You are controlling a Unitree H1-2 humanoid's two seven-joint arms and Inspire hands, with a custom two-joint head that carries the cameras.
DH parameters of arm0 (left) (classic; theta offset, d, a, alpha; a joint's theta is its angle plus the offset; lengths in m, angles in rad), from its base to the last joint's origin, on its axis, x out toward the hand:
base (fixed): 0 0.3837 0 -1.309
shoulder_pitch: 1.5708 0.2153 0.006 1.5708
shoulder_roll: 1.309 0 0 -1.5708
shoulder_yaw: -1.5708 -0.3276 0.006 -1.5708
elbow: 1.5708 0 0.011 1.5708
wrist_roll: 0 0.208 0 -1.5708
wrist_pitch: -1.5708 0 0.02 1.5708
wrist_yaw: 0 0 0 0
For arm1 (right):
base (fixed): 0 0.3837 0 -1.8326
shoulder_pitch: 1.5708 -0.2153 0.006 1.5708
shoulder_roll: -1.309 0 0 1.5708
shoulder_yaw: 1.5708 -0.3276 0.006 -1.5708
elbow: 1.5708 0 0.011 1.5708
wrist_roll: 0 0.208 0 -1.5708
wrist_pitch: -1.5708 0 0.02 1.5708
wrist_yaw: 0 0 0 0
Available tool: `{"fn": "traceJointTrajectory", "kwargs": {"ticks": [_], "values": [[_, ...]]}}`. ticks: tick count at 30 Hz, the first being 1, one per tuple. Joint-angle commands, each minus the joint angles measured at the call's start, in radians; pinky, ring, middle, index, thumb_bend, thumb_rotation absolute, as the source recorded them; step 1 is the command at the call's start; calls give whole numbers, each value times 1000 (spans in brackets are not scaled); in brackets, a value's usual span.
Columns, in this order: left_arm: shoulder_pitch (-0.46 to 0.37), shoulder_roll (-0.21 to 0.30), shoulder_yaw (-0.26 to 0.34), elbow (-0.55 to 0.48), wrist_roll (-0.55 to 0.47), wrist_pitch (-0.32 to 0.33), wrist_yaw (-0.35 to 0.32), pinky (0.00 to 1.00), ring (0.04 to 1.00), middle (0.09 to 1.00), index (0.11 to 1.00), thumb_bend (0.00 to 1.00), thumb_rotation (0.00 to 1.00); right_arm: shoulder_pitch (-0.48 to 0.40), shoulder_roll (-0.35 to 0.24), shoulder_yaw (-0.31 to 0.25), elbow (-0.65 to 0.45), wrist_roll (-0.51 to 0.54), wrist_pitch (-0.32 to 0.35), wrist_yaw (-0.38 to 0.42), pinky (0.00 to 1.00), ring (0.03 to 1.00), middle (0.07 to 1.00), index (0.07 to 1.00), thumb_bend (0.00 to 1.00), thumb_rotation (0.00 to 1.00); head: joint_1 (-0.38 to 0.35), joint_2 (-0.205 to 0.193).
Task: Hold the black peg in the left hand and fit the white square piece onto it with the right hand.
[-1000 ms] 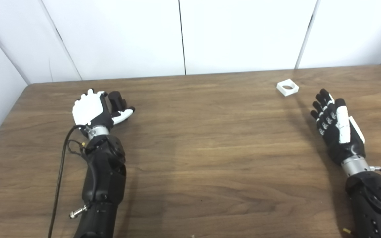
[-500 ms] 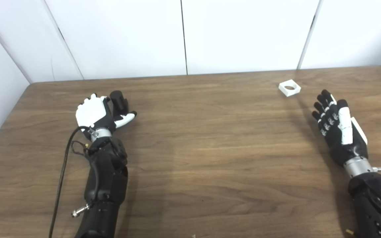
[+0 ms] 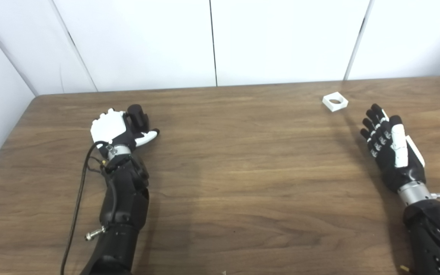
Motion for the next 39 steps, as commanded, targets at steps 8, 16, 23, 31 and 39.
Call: {"fn": "traceJointTrajectory", "kwargs": {"ticks": [8, 16, 23, 31, 39], "values": [[-81, 32, -12, 35, 27, -2, 38, 1000, 1000, 1000, 833, 762, 606, 25, -3, -8, 1, 24, -18, 10, 1000, 1000, 1000, 1000, 561, 1000, 2, 0], [-90, 33, -13, 47, 39, -2, 39, 1000, 1000, 999, 837, 764, 590, 21, -6, -8, 36, 28, -57, 26, 1000, 1000, 1000, 1000, 583, 1000, 9, 1], [-88, 35, -11, 47, 57, -2, 25, 1000, 1000, 999, 832, 733, 547, 16, -14, -9, 38, 27, -53, 21, 1000, 1000, 1000, 1000, 582, 1000, 13, 0], [-77, 30, -1, 17, 39, -2, 13, 1000, 1000, 983, 744, 702, 403, 6, -19, -12, 45, 42, -53, 31, 1000, 1000, 1000, 1000, 559, 1000, 14, 2], [-66, 28, -4, -7, -5, -2, 34, 1000, 1000, 951, 593, 680, 249, -6, -23, -20, 50, 45, -51, 31, 1000, 1000, 1000, 1000, 568, 994, 18, 4]]}}
